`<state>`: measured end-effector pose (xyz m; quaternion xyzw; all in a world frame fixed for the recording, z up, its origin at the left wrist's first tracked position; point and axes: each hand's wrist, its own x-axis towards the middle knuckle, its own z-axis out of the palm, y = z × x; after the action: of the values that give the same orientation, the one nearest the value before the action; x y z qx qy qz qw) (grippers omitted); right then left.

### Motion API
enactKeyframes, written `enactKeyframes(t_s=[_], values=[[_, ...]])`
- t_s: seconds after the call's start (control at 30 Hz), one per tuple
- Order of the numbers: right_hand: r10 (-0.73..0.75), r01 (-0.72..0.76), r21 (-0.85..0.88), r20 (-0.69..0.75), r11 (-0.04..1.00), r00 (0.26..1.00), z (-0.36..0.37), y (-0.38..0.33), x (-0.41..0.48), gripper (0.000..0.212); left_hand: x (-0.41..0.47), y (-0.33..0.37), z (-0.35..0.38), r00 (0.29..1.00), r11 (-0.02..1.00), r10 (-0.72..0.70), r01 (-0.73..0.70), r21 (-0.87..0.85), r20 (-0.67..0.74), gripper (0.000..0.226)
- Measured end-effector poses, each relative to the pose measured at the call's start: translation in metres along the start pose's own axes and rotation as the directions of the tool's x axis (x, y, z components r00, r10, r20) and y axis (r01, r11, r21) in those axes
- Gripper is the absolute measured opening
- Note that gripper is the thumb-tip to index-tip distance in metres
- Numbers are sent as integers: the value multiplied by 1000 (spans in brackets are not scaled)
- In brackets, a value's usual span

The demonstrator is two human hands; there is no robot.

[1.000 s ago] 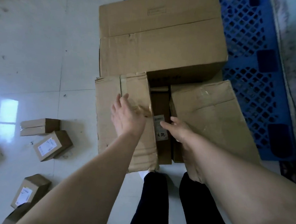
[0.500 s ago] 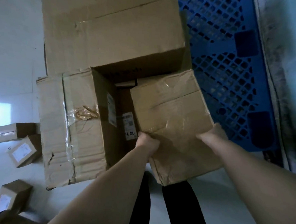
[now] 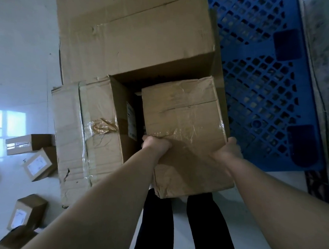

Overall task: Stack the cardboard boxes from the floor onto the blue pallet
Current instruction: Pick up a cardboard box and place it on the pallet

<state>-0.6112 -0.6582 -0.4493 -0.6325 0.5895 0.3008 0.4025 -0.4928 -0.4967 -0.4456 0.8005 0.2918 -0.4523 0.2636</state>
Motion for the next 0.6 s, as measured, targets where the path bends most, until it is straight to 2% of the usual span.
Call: enactKeyframes(t_s=[0.17, 0.33, 0.4, 0.5, 0.6], values=[[-6, 6, -8, -13, 1000, 1000, 3, -1, -2, 76, 6, -6, 0, 1000, 997, 19, -18, 70, -9, 94], [-9, 9, -25, 8, 1000, 1000, 3, -2, -5, 79, 5, -6, -4, 1000, 999, -16, 16, -39, 8, 106], [-2, 2, 23, 37, 1000, 999, 5, -4, -6, 75, 5, -5, -8, 999, 1000, -20, 20, -6, -31, 102], [-11, 2, 129, 75, 992, 997, 11, -8, -6, 59, 10, -2, -17, 986, 995, 24, -8, 96, -165, 89], [-8, -3, 182, 58, 983, 998, 23, -12, -8, 67, 11, 1, -23, 985, 989, 60, -37, 140, -164, 93]])
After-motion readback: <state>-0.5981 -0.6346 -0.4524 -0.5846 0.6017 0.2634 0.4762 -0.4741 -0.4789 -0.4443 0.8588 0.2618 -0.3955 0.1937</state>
